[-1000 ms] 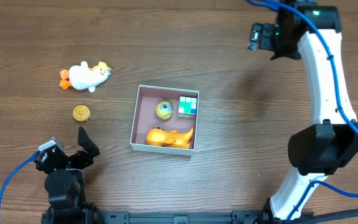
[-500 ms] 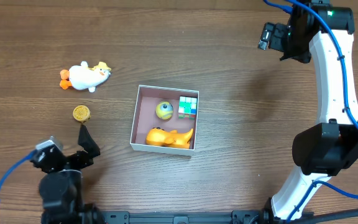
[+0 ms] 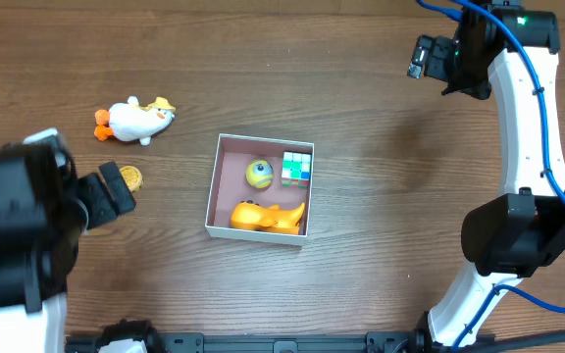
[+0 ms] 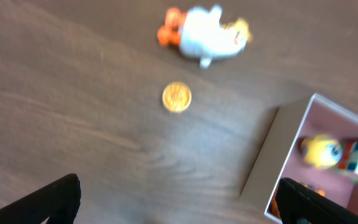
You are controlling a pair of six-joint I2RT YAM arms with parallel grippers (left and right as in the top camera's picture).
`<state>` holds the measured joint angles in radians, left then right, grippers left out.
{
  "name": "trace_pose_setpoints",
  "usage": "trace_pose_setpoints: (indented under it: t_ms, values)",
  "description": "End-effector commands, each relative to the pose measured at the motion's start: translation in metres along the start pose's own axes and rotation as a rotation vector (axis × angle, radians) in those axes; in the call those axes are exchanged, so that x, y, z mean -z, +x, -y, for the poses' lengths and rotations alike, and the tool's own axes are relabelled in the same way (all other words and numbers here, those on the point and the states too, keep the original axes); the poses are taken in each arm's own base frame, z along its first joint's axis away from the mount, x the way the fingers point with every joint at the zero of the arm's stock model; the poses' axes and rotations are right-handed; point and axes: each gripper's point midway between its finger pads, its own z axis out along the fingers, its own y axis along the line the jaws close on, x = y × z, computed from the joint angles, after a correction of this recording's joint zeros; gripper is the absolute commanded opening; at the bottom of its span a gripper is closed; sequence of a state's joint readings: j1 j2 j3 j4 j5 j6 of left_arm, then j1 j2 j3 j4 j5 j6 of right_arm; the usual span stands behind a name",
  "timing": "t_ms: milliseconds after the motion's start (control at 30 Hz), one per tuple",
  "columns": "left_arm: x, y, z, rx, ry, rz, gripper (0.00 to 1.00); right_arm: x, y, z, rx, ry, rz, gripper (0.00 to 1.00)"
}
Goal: Pack container
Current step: 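Move the left gripper over the orange round cookie toy, then lower the left gripper and close it on the cookie toy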
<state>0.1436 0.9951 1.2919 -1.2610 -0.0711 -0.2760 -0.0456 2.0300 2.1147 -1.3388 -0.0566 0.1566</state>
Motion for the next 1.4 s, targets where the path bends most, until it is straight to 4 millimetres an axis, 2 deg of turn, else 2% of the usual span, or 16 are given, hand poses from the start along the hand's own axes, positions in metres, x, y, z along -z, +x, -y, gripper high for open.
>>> trace_pose_setpoints:
  t_ms: [0, 133, 167, 233, 333, 400, 567, 833, 1100, 1267, 1367]
  values:
    - [-0.036, 0.011, 0.005, -0.047, -0.026, -0.211, 1.00, 0.008, -0.007, -0.002, -0.007, -0.012, 0.030, 1.00]
    - [-0.078, 0.023, 0.030, -0.028, 0.065, -0.393, 1.00, 0.008, -0.007, -0.002, -0.007, -0.012, 0.030, 1.00]
    - [-0.099, 0.024, 0.031, -0.028, 0.052, -0.440, 1.00, 0.008, -0.007, -0.002, -0.007, -0.012, 0.030, 1.00]
    - [-0.120, 0.028, 0.031, -0.028, 0.037, -0.493, 1.00, 0.008, -0.007, -0.002, -0.007, -0.012, 0.030, 1.00]
    - [-0.149, 0.036, 0.029, -0.040, 0.011, -0.567, 1.00, 0.008, -0.007, -0.002, -0.007, -0.012, 0.030, 1.00]
    - [-0.170, 0.039, 0.019, -0.066, -0.054, -0.591, 1.00, 0.008, -0.007, -0.002, -0.007, -0.012, 0.030, 1.00]
    - [-0.206, 0.029, 0.006, -0.220, -0.108, -0.557, 1.00, 0.008, -0.007, -0.002, -0.007, -0.012, 0.030, 1.00]
    - [-0.237, 0.020, 0.004, -0.427, -0.088, -0.524, 1.00, 0.008, -0.007, -0.002, -0.007, -0.012, 0.030, 1.00]
    - [-0.259, 0.024, 0.004, -0.428, -0.087, -0.529, 0.99, 0.008, -0.007, -0.002, -0.007, -0.012, 0.030, 1.00]
    - [-0.265, 0.021, 0.006, -0.424, -0.086, -0.509, 0.95, 0.008, -0.007, -0.002, -0.007, -0.012, 0.030, 1.00]
    - [-0.269, 0.019, 0.007, -0.423, -0.085, -0.499, 0.96, 0.008, -0.007, -0.002, -0.007, -0.012, 0.030, 1.00]
